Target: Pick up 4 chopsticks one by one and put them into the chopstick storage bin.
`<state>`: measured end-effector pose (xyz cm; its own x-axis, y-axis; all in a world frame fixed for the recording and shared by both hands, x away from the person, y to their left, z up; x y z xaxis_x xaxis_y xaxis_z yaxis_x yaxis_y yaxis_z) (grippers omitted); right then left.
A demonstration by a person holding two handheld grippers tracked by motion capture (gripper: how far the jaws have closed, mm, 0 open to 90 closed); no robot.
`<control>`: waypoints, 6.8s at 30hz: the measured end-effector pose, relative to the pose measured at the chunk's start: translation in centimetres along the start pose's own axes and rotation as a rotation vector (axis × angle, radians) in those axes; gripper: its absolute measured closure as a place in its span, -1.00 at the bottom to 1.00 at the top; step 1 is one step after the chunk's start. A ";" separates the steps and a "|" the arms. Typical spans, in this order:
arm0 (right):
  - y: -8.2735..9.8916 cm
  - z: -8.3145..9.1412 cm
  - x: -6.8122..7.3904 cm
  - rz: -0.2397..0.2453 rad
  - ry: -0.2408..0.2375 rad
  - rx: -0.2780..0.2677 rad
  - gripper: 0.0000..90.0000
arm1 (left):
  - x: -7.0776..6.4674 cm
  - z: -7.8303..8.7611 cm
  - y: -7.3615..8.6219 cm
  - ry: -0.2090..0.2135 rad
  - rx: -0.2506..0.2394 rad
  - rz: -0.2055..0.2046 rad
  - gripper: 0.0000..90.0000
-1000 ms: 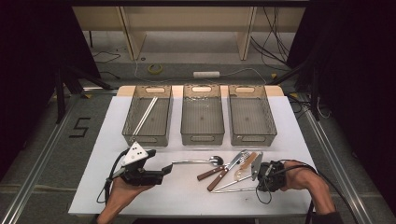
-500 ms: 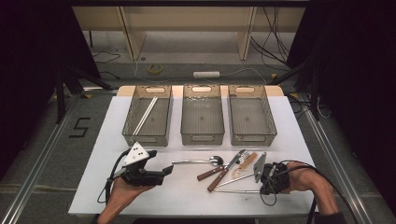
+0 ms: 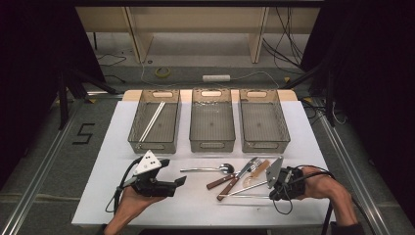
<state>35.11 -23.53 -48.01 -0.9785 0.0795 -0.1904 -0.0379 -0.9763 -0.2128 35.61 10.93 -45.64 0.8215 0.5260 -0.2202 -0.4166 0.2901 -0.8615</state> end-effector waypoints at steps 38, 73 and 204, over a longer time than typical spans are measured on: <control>-7.4 -0.1 0.0 0.127 0.004 -0.071 0.91 | -4.2 -5.4 0.5 0.178 0.250 -0.143 -0.52; -9.2 0.0 0.1 0.168 0.029 -0.083 0.91 | -6.1 -6.9 2.2 0.230 0.426 -0.356 0.34; -1.4 1.7 0.9 -0.626 0.358 -0.643 -0.31 | 14.7 2.4 -4.4 -0.249 0.096 0.212 0.91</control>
<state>33.89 -22.40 -46.27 -0.6948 0.7087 -0.1223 -0.3096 -0.4482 -0.8386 48.61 19.32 -43.98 0.5971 0.7585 -0.2611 -0.6127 0.2211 -0.7588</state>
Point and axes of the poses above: each handheld gripper's, and its own axes: z roughly backward along the jaws, y roughly out of its underside, x roughly to its left, the point moved 6 cm from there along -z, roughly forward along the jaws, and after that the axes turned 13 degrees about y, right-handed, at the moved point
